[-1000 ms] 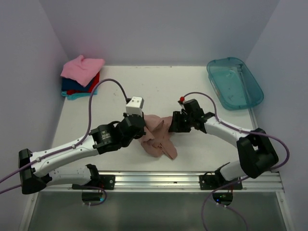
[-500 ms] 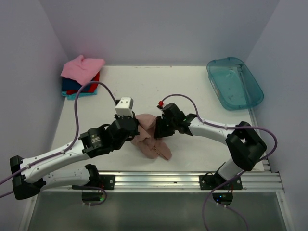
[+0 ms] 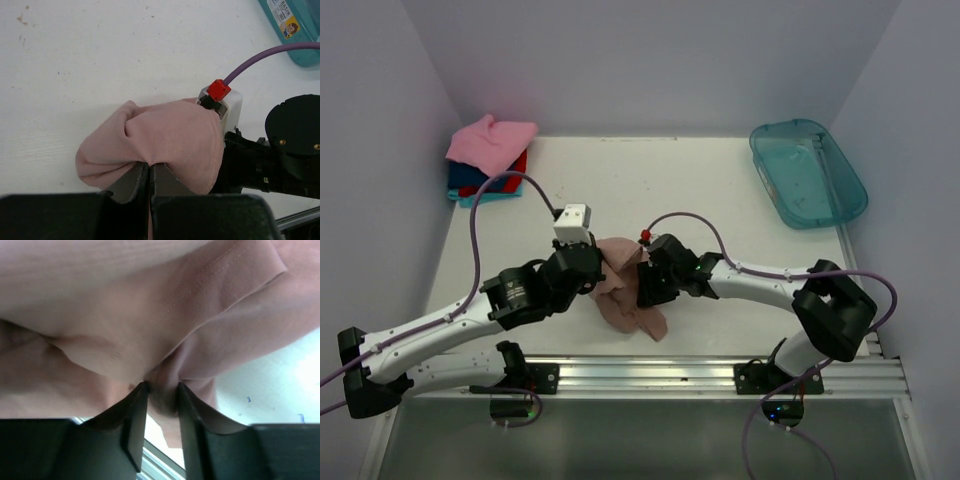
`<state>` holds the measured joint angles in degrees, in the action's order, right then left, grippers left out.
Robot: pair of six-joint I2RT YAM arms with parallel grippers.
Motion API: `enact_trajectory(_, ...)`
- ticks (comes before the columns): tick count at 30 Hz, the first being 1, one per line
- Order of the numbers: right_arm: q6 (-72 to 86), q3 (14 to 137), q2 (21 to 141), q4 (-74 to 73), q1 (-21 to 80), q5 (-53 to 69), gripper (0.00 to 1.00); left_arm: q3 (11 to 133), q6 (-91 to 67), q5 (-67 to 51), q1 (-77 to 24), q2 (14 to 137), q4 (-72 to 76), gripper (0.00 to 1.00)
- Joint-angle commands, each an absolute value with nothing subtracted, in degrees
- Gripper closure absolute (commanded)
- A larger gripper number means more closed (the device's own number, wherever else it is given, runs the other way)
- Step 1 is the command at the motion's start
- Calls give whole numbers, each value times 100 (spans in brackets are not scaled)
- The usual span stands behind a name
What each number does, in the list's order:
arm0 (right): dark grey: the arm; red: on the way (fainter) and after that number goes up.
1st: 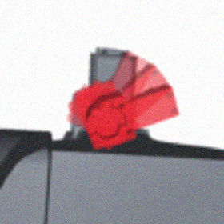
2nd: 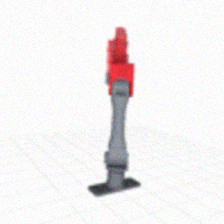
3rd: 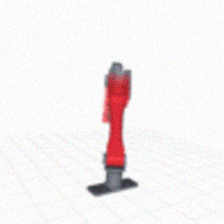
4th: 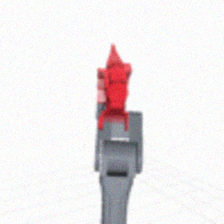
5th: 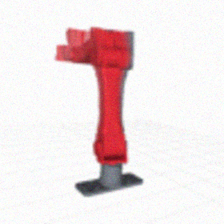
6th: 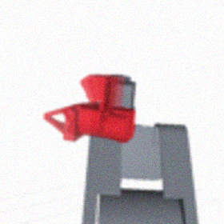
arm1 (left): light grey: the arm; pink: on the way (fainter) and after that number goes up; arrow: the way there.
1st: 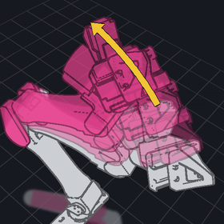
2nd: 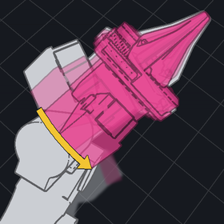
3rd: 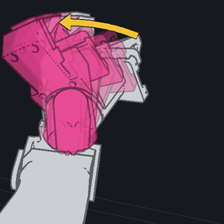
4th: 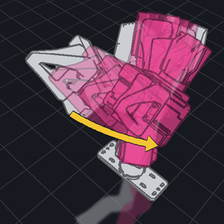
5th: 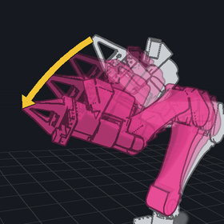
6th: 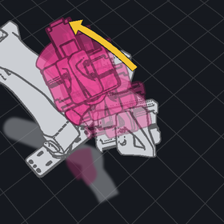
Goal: Fold and stack the t-shirts
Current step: Flatten out the tshirt
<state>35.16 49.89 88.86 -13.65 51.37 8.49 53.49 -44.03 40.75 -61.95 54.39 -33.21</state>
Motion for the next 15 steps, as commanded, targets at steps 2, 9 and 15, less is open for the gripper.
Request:
enact_trajectory(2, 3796, 4747, 8850, -1169, 5326, 668, 76, 5274, -4588, 4359, -6126, 5282, -3173, 100)
enact_trajectory(9, 3823, 4623, 8482, -1615, 5326, 150, 100, 5186, -4649, 4447, -6100, 5159, -3331, 100)
enact_trajectory(15, 3858, 5062, 7447, -3179, 5291, -1588, 100, 4993, -4947, 4614, -6100, 5054, -3831, 100)
